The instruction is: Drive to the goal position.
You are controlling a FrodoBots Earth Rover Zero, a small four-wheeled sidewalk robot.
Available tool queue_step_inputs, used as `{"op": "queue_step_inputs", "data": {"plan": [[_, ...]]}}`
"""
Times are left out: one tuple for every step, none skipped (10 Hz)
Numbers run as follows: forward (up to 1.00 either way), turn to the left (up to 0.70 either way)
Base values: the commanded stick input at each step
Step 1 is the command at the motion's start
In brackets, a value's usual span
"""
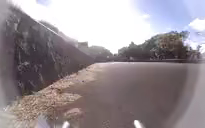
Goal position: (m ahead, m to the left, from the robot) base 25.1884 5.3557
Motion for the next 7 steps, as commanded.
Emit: {"op": "queue_step_inputs", "data": {"plan": [[0.7, -0.23], [0.7, -0.24], [0.7, -0.24], [0.7, -0.24], [0.7, -0.21], [0.7, -0.16], [0.7, -0.11]]}}
